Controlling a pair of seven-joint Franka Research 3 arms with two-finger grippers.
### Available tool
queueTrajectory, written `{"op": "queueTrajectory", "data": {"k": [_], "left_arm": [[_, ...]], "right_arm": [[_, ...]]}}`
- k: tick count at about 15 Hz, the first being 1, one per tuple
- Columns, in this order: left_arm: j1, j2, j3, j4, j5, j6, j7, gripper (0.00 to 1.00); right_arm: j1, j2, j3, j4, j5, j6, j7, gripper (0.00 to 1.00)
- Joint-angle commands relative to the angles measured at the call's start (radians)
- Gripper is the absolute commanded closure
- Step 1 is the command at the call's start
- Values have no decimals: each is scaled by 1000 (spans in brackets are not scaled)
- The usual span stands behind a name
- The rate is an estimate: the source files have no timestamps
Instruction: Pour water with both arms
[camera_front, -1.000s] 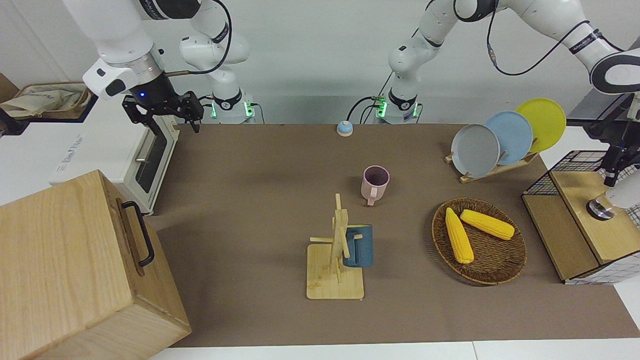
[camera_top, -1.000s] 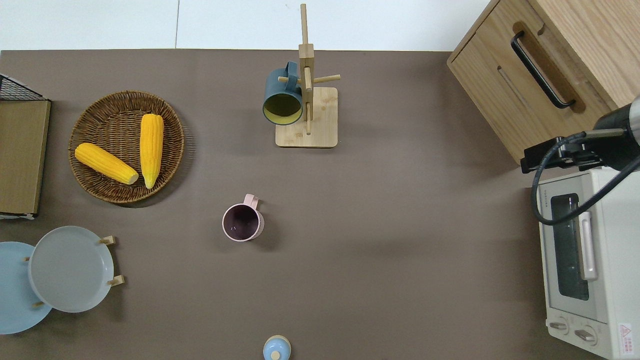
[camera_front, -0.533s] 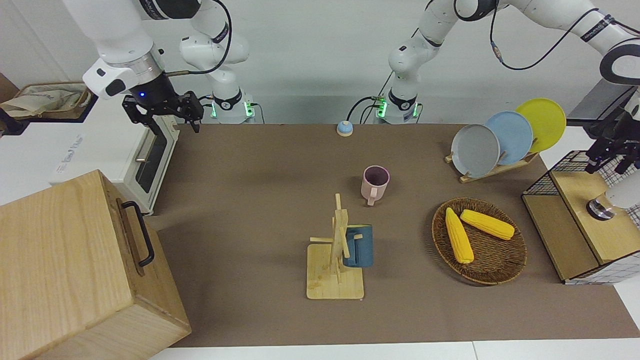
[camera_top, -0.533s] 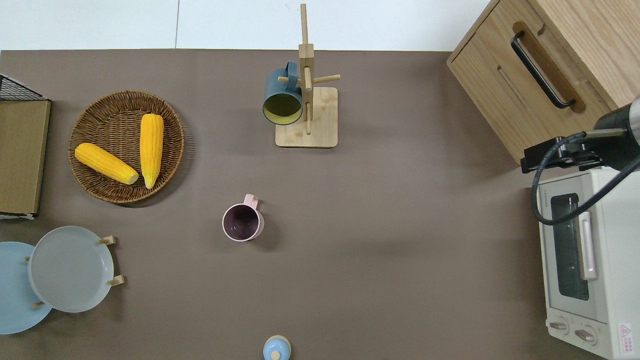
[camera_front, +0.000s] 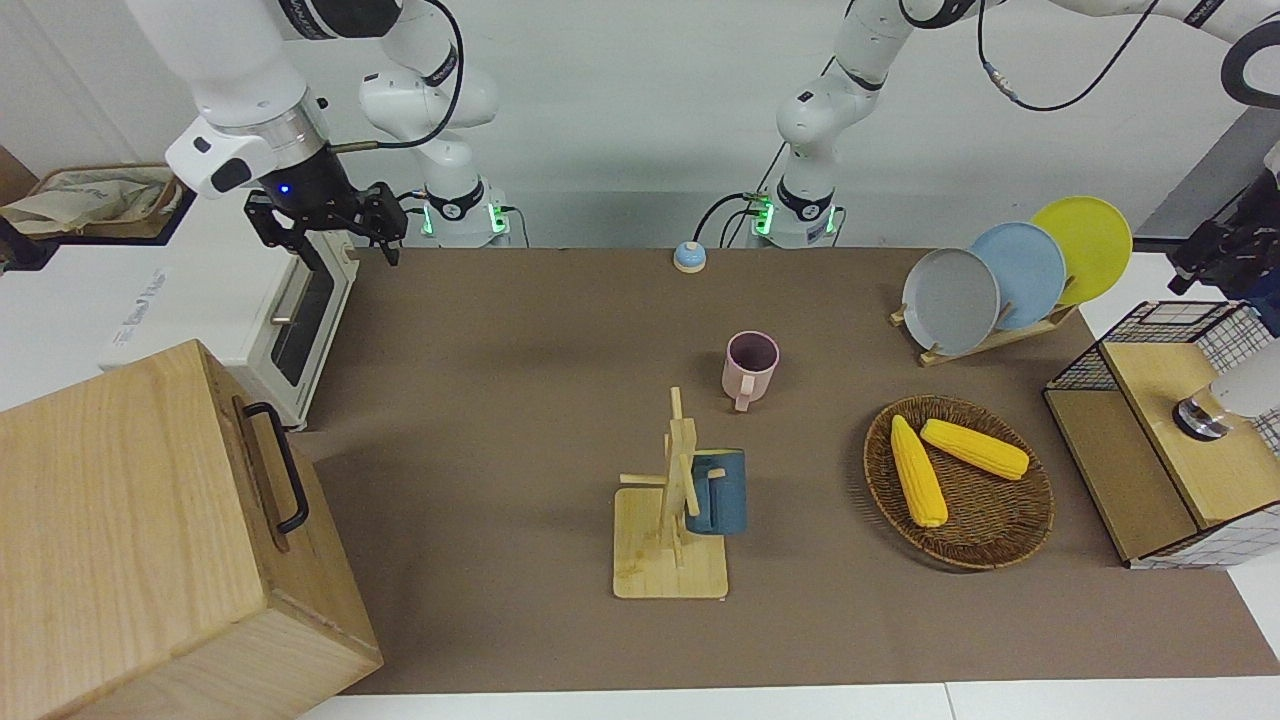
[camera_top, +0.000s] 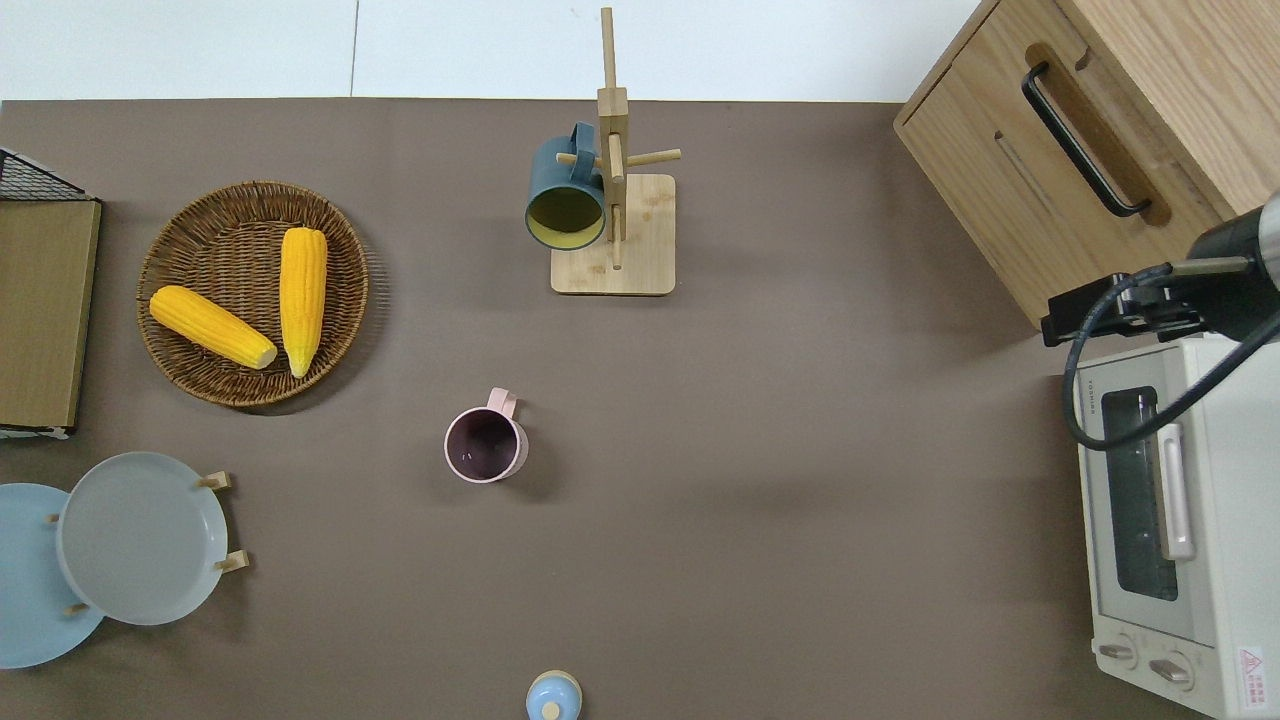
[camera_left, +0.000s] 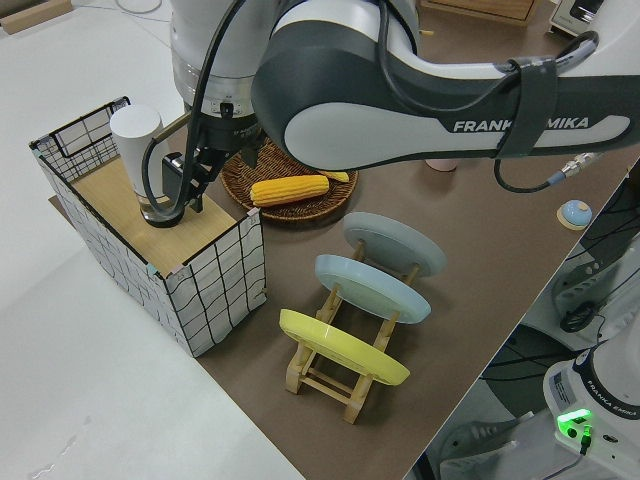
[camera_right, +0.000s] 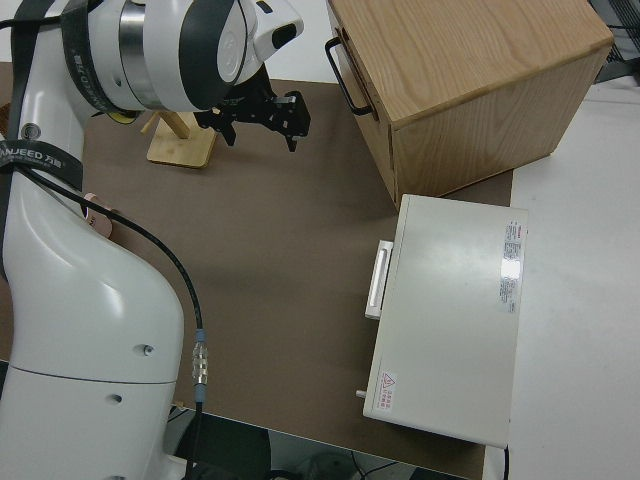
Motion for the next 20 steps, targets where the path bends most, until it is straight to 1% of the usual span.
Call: {"op": "queueTrajectory", "data": {"k": [1,4,7,8,9,10,11,13,14,16,18,20], "left_arm": [[-37,-73,-37,-4,55,-95,-156,0],[-63,-103,-74,-7,102,-132,-164,0],[-97,-115,-110,-9,130,-152,-172,0],[-113,-117,-123,-9,145,-157,-205,0],[-145,-117,-135,-9,159,-175,-295,0],[-175,-117,-141,-9,161,-187,-346,0],[-198,-117,-144,-9,161,-195,-348,0],[-299,-123,-126,-9,159,-234,-357,0],[-340,-123,-100,-9,145,-241,-362,0],[-460,-124,-42,-9,136,-290,-360,0],[-566,-130,9,-9,113,-301,-368,0],[-687,-141,90,-9,99,-309,-399,0]], "right_arm": [[-6,-19,3,-21,9,2,-12,11],[-6,-19,4,-21,9,2,-12,11],[-8,-19,4,-21,9,2,-12,11],[-6,-19,4,-21,9,2,-12,11],[-6,-19,4,-19,9,2,-12,11],[-6,-19,4,-21,9,2,-12,11],[-8,-19,4,-19,9,2,-12,11],[-6,-19,4,-21,9,2,-12,11],[-8,-19,4,-19,9,2,-12,11],[-8,-19,4,-21,9,2,-12,11],[-6,-19,4,-21,9,2,-12,11],[-6,-19,4,-19,9,2,-12,11]]}}
